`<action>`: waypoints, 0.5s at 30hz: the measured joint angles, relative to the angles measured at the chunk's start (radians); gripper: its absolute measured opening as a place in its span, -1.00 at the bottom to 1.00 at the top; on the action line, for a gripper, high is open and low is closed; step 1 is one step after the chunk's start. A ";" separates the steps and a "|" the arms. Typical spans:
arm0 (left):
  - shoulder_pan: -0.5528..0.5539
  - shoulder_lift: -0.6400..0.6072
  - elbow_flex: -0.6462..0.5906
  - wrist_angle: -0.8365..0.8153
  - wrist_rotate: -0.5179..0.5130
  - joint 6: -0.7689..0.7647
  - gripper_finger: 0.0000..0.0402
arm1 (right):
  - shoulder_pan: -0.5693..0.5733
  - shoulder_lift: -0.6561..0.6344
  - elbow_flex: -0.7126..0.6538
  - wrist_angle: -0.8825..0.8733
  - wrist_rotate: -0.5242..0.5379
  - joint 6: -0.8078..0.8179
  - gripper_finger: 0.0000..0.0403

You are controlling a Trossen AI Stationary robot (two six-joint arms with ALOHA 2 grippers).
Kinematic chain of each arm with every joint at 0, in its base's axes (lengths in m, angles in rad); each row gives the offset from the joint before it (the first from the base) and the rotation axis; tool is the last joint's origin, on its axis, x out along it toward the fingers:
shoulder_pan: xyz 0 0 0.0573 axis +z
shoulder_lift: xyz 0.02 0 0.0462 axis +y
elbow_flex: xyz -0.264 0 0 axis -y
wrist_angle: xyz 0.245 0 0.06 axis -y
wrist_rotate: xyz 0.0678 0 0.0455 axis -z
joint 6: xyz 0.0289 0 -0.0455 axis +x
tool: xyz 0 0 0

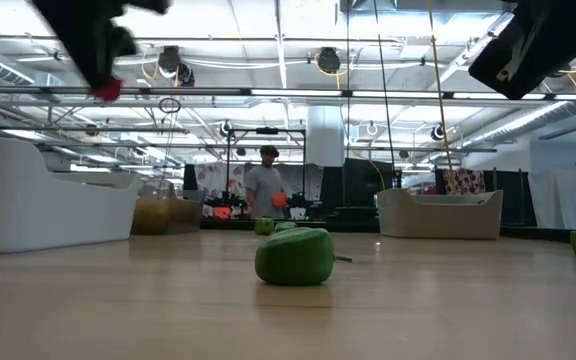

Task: Sort produce into baskets
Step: Put the top red chili pepper into the white bin

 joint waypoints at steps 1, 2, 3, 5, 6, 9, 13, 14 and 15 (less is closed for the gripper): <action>-0.014 -0.013 -0.028 -0.001 -0.005 -0.039 -0.47 | 0.000 0.000 0.000 0.003 0.000 0.000 -1.00; -0.026 -0.023 -0.053 -0.004 -0.012 -0.074 -0.47 | 0.000 0.000 0.000 0.005 0.000 0.000 -1.00; -0.035 -0.030 -0.079 -0.004 -0.023 -0.108 -0.47 | 0.000 0.000 0.000 0.007 0.000 0.000 -1.00; -0.046 -0.037 -0.131 0.000 -0.045 -0.168 -0.47 | 0.000 0.000 0.000 0.013 0.000 0.000 -1.00; -0.047 -0.038 -0.157 -0.001 -0.046 -0.191 -0.47 | 0.000 0.000 0.000 0.019 0.001 0.000 -1.00; -0.039 -0.037 -0.232 0.003 -0.048 -0.219 -0.47 | 0.000 0.000 0.000 0.039 0.001 0.000 -1.00; -0.003 -0.036 -0.318 0.033 -0.048 -0.244 -0.47 | 0.000 0.000 0.000 0.061 0.001 0.000 -1.00; 0.007 -0.037 -0.331 0.035 -0.048 -0.250 -0.47 | 0.000 0.000 0.000 0.065 0.001 0.000 -1.00; 0.018 -0.037 -0.343 0.036 -0.049 -0.257 -0.47 | 0.000 0.000 0.000 0.068 0.001 0.000 -1.00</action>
